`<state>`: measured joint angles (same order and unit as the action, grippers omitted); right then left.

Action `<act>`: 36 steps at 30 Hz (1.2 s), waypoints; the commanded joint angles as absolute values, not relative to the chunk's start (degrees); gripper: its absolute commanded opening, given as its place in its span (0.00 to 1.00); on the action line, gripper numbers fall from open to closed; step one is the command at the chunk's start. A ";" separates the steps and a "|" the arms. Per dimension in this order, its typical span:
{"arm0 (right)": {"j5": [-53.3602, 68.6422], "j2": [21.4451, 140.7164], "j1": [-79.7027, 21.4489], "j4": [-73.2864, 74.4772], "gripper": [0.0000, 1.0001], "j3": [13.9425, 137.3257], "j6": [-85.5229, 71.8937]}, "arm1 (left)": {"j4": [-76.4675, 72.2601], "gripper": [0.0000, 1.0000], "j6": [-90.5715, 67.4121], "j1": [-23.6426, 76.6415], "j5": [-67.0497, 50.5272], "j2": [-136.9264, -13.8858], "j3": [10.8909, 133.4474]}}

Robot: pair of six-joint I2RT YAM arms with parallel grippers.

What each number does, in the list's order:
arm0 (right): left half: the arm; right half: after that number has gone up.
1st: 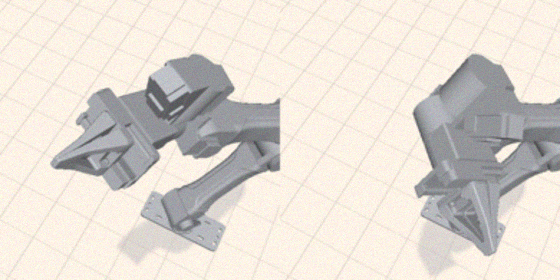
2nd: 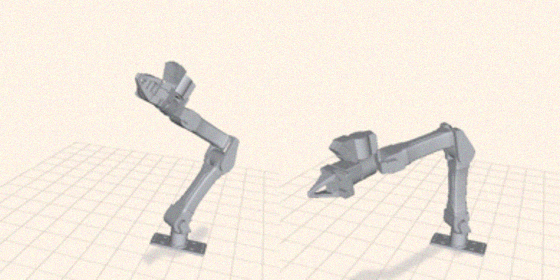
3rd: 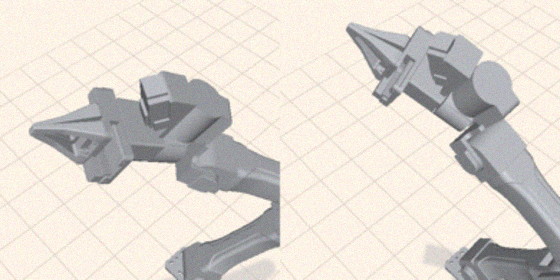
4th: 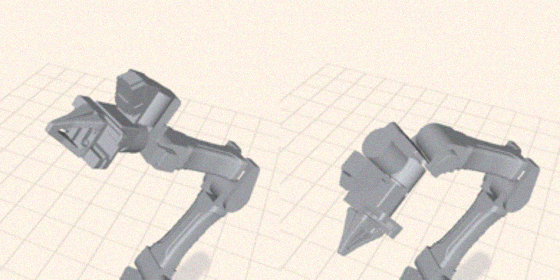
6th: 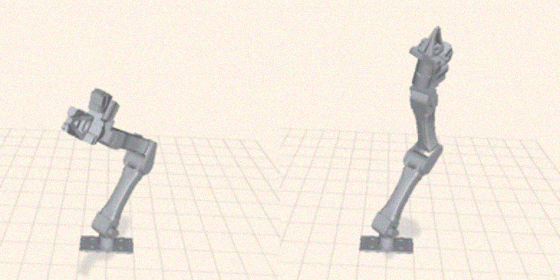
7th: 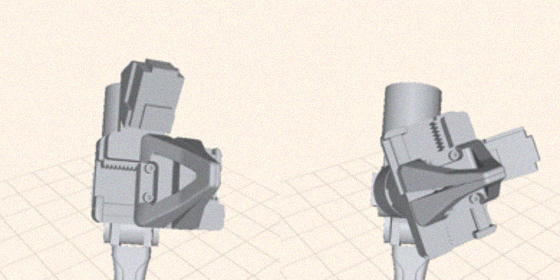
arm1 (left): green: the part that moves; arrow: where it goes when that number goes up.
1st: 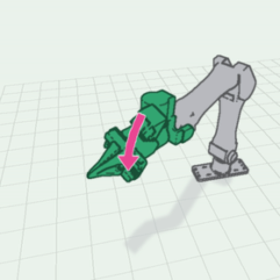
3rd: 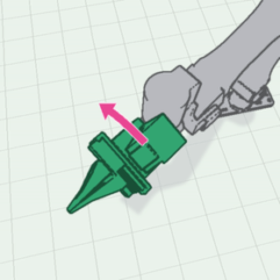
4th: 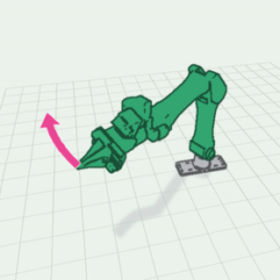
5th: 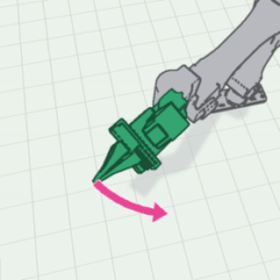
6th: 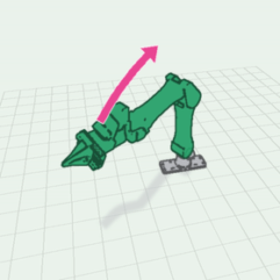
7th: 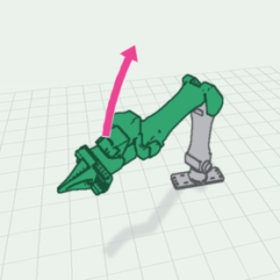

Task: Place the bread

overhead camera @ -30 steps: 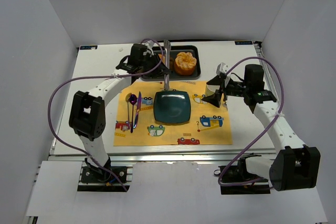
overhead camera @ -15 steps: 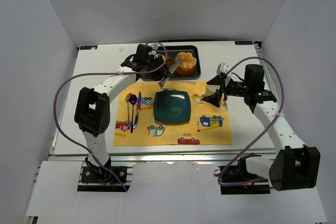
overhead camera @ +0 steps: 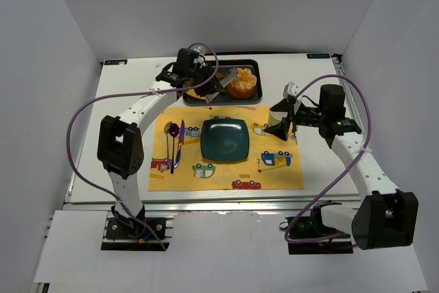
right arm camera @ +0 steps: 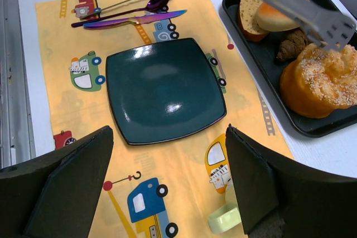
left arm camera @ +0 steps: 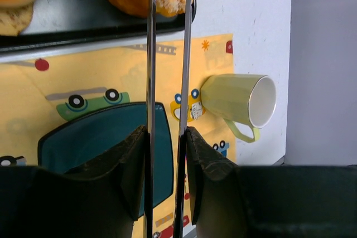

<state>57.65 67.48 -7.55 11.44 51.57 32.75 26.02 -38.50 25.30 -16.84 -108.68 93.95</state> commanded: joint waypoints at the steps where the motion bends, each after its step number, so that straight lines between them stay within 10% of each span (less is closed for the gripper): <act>1: 59.24 66.88 -7.29 9.67 0.86 50.98 32.43 | 28.03 0.43 -36.65 25.40 -13.89 -105.38 98.61; 36: 59.06 66.97 -7.21 9.67 0.86 49.83 32.70 | 36.30 0.53 -29.36 25.40 -13.80 -114.26 107.57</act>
